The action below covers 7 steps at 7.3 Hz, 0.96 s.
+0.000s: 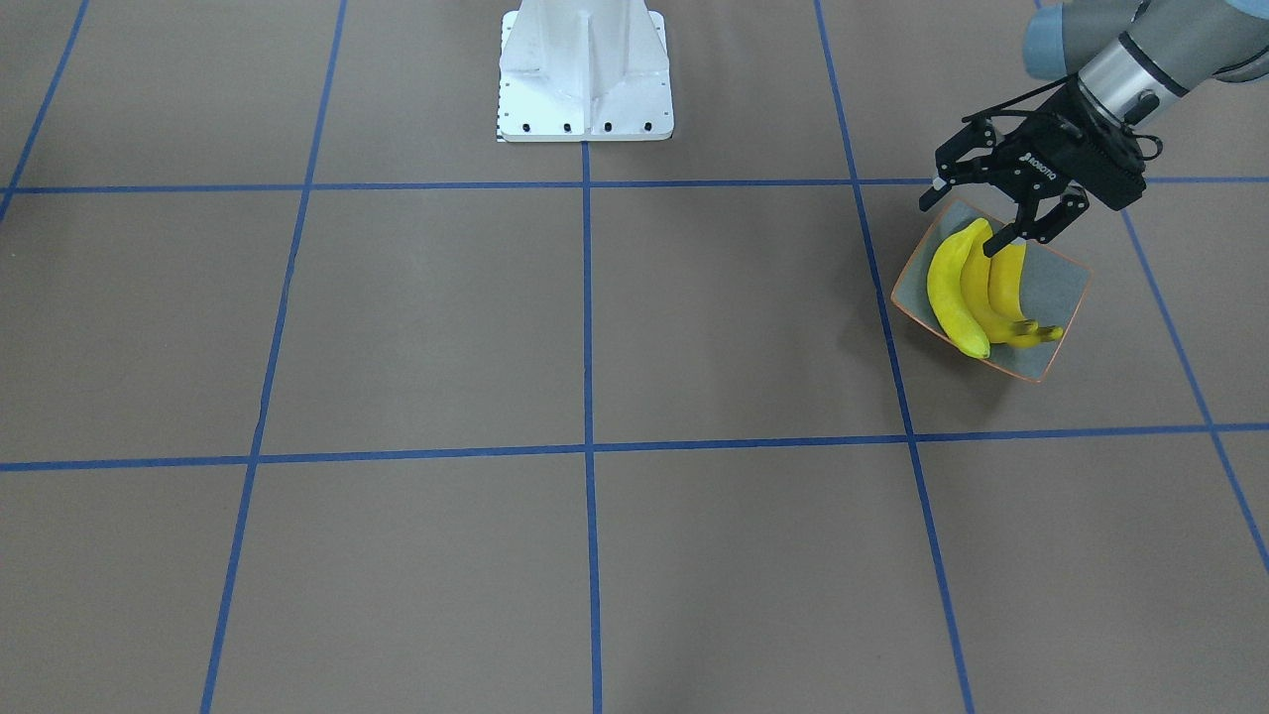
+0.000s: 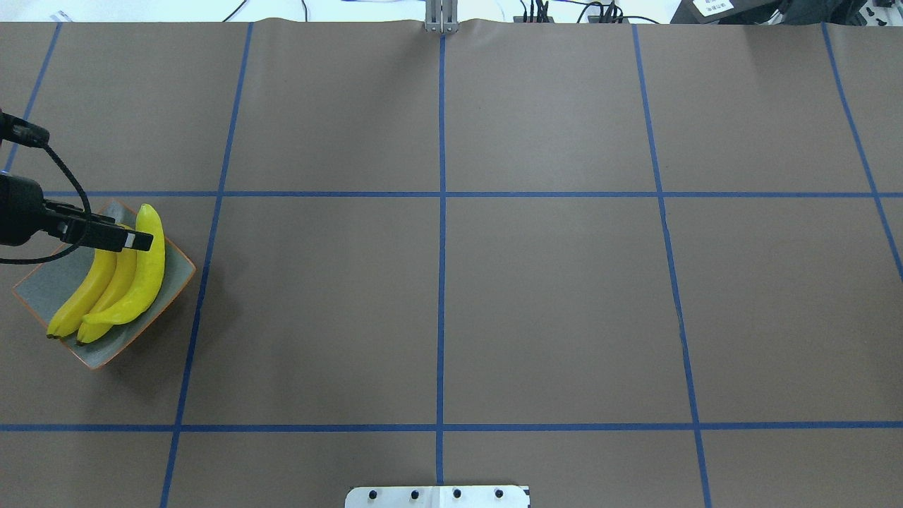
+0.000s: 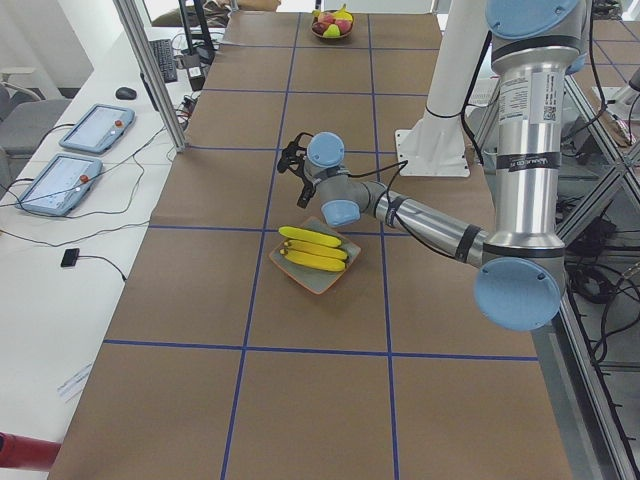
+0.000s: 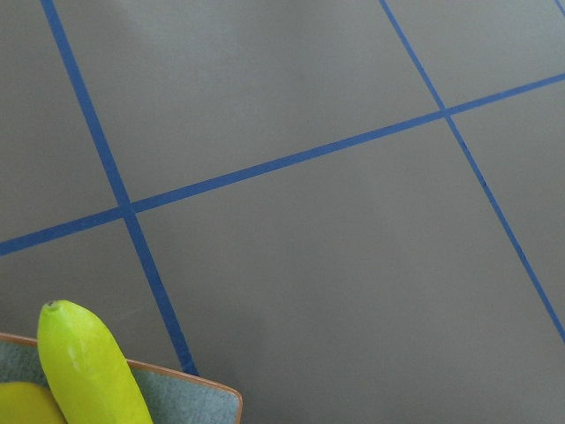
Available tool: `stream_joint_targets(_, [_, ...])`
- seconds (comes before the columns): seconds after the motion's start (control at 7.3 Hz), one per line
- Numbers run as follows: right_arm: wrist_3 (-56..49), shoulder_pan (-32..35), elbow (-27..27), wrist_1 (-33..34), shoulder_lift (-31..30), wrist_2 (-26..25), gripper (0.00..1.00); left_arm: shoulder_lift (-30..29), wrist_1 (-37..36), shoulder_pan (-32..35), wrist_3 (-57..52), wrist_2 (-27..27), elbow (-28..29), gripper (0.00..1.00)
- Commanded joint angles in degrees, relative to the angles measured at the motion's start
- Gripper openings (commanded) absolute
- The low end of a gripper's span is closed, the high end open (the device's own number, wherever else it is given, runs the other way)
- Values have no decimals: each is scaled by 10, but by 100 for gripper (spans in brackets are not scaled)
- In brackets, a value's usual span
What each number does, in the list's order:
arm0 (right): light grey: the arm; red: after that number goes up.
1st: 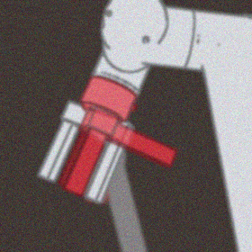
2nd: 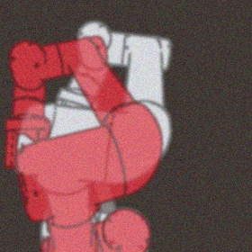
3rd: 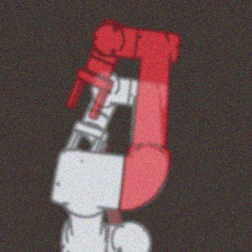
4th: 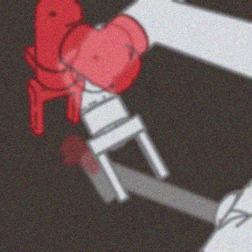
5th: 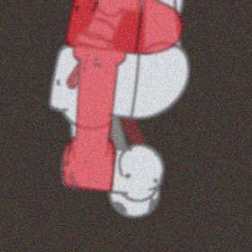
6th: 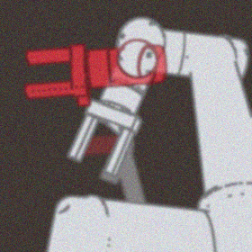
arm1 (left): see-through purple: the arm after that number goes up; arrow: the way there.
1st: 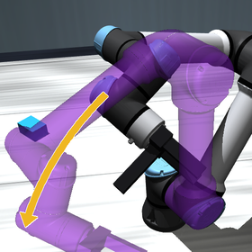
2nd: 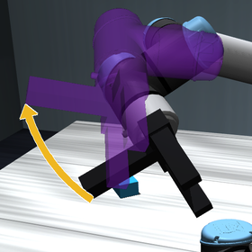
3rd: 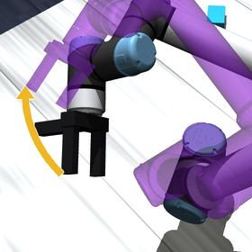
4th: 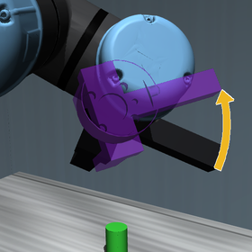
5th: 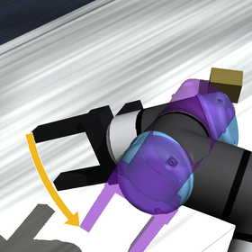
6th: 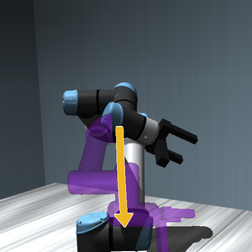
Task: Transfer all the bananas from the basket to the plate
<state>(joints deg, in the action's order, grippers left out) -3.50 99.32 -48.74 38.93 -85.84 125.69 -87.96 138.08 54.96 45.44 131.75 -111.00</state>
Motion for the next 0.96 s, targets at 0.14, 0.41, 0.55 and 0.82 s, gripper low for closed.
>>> stream_joint_targets(0.14, [66, -2, 13, -17, 1, 10, 95, -3, -1, -2, 0, 0, 1, 100])
stream_joint_targets(0.41, [79, -4, 10, -16, 3, 22, 93, -8, -1, -2, 0, 0, 3, 100])
stream_joint_targets(0.55, [79, -11, 9, -16, 5, 22, 90, -12, -1, -2, 0, 0, 3, 100])
stream_joint_targets(0.82, [78, -38, 8, -16, 8, 18, 82, -15, -1, -3, 0, 0, 2, 100])
